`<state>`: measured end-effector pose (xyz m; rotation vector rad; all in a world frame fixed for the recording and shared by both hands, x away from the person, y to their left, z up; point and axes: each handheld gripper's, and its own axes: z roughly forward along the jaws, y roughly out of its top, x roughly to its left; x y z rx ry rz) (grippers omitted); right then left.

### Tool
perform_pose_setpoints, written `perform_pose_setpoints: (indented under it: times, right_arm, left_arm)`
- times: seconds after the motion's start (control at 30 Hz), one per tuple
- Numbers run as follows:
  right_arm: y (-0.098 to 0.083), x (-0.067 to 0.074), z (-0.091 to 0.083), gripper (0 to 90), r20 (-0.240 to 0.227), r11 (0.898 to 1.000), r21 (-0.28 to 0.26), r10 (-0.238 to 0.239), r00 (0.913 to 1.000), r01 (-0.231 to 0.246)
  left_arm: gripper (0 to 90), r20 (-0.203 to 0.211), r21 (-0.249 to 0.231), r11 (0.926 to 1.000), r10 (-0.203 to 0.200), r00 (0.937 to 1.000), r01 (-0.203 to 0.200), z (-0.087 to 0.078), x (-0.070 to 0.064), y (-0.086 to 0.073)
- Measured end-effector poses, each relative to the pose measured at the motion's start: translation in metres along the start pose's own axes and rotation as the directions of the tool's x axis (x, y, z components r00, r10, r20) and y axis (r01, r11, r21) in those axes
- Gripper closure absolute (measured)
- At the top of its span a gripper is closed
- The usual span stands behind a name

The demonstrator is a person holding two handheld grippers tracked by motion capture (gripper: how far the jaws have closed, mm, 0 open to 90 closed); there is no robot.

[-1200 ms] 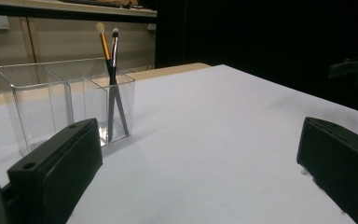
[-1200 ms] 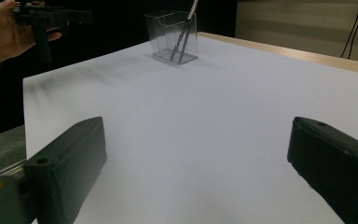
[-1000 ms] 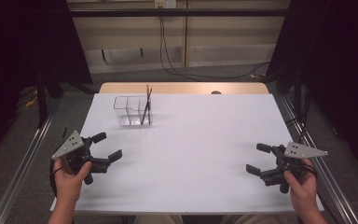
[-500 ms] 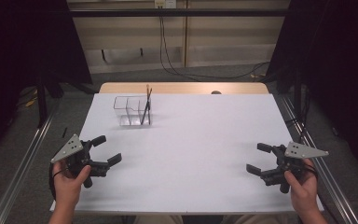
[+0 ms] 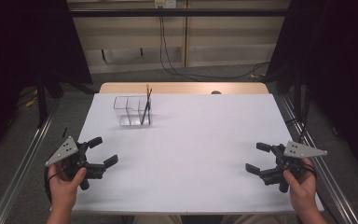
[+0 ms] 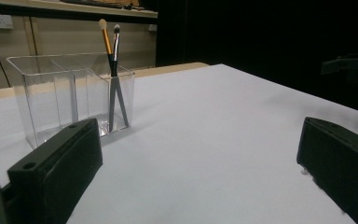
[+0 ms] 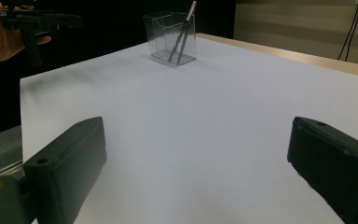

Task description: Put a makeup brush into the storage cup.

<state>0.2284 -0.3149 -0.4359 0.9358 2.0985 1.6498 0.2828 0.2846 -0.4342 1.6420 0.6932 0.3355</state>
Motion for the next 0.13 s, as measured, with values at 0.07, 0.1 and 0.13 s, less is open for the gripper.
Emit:
perform_pose_setpoints:
  times: [0.07,0.1,0.13]
  right_arm:
    - [-0.0004,0.0002,0.0007,4.5,-0.001,1.000,0.002,0.002,1.0000,-0.002]
    - [-0.0007,0.0003,0.0010,4.5,-0.002,1.000,0.002,0.002,1.0000,-0.002]
    - [-0.0008,0.0005,0.0012,4.5,-0.001,1.000,0.003,0.001,1.0000,-0.001]
  left_arm:
    - [0.0,0.000,0.005,1.0000,0.002,1.0000,-0.002,-0.0006,-0.0005,-0.0003]
    - [0.0,-0.003,0.005,1.0000,0.003,1.0000,-0.003,-0.0007,-0.0008,-0.0004]
    - [0.0,0.000,0.007,1.0000,0.002,1.0000,-0.002,-0.0006,-0.0012,-0.0005]
